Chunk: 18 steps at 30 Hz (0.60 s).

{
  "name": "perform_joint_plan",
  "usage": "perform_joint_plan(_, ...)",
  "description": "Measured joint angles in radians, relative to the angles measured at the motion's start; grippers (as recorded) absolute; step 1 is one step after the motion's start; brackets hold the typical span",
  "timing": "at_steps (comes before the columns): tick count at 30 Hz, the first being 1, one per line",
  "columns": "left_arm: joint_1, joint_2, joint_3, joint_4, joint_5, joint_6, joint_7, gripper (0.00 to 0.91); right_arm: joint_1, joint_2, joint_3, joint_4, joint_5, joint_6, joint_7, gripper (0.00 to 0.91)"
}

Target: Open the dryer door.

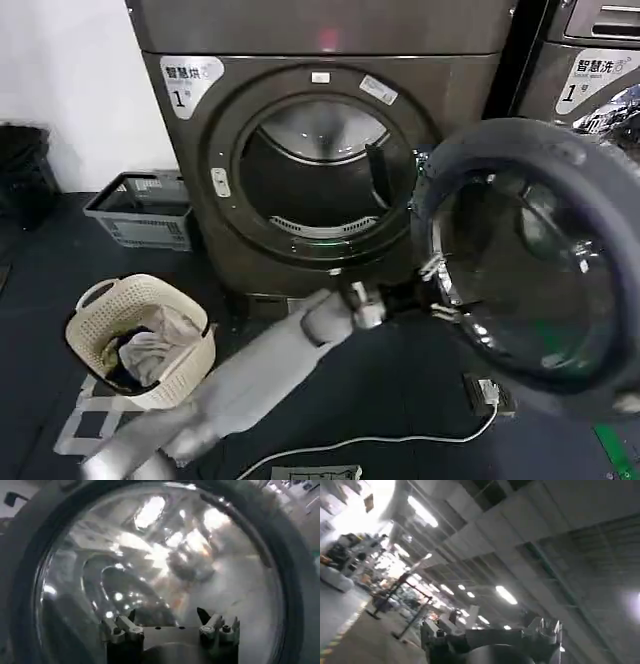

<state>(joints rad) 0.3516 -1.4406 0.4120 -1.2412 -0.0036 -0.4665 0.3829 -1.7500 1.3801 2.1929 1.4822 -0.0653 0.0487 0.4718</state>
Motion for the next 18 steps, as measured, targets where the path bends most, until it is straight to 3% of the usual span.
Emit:
perform_joint_plan(10, -0.079, -0.122, 0.019, 0.15, 0.004, 0.007, 0.0, 0.907, -0.02, -0.015, 0.03, -0.055, -0.003, 0.051, -0.001, 0.907)
perform_joint_plan(18, -0.085, -0.143, 0.018, 0.179, 0.004, 0.016, 0.0, 0.907, -0.026, -0.051, 0.036, -0.106, -0.006, 0.08, -0.008, 0.907)
